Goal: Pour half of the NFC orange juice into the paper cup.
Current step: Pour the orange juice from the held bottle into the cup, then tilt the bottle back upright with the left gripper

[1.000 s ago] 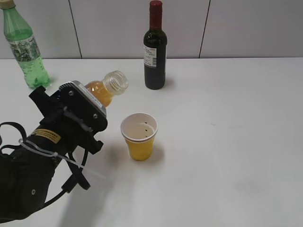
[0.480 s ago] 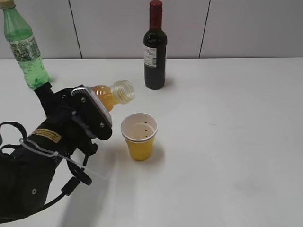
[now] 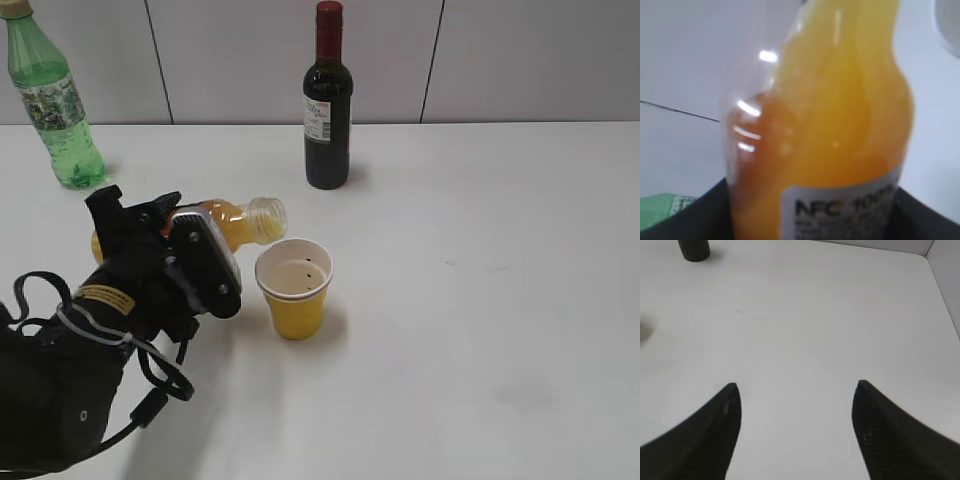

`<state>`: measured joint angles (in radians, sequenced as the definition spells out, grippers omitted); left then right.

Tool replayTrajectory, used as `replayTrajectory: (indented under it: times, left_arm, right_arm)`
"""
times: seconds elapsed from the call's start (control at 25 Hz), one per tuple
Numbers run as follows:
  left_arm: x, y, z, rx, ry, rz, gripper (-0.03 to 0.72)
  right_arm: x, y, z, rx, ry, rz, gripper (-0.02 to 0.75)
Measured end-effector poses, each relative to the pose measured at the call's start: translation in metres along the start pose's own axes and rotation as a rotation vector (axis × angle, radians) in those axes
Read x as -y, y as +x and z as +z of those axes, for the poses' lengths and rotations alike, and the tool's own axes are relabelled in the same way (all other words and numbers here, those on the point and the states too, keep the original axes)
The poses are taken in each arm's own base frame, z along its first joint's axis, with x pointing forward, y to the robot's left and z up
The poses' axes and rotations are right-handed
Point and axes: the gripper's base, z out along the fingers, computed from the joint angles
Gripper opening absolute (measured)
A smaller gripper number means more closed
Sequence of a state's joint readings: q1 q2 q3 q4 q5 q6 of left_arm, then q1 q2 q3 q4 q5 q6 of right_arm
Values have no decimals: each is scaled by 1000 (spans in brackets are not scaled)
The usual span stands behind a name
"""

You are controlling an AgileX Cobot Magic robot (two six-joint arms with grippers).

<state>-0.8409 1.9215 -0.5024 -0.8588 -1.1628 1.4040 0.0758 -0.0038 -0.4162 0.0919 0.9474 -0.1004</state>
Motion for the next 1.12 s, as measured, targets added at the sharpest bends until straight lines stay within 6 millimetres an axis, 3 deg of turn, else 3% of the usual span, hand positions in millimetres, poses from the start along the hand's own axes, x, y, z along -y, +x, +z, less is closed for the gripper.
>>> replayTrajectory:
  times: [1.12]
  left_arm:
    - [1, -7, 12, -60, -27, 152, 466]
  right_arm:
    - [0, 0, 0, 0, 0, 0, 528]
